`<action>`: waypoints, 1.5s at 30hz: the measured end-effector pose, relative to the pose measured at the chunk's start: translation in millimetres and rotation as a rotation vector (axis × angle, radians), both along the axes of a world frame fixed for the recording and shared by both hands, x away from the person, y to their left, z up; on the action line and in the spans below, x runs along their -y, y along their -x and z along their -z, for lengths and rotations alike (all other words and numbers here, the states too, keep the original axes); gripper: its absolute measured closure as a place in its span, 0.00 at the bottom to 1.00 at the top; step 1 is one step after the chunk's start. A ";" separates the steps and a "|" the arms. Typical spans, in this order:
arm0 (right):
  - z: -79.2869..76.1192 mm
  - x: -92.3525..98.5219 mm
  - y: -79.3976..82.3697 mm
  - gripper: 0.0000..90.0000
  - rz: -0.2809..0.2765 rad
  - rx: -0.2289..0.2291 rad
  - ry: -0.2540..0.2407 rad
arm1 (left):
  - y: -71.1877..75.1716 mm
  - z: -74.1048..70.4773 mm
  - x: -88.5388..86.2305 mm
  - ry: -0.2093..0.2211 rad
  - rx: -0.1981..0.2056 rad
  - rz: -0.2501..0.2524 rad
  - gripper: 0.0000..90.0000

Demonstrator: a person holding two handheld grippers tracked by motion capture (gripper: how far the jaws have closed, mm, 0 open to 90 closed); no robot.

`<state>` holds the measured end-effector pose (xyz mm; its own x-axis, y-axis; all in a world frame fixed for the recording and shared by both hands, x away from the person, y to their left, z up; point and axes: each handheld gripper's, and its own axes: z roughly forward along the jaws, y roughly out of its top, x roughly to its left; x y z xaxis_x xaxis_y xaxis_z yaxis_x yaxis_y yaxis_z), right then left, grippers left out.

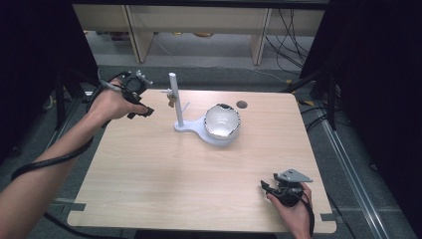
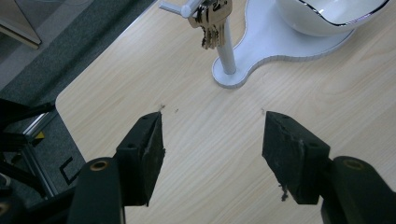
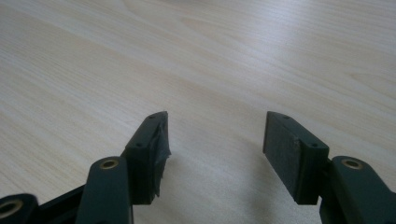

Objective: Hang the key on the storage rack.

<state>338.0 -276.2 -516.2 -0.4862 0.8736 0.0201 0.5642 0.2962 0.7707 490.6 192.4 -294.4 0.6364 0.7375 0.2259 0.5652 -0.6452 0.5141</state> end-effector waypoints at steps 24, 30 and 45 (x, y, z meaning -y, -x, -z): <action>-0.1 -0.2 0.4 0.46 0.000 0.003 -0.001 | 63.9 73.6 -35.3 0.128 0.094 -0.029 0.38; -0.7 -1.7 2.4 0.46 0.029 0.003 -0.002 | 83.6 105.2 -47.3 0.183 0.138 -0.044 0.38; -0.5 -0.8 1.9 0.46 0.025 0.023 0.009 | 150.6 208.0 -74.8 0.262 0.137 -0.161 0.36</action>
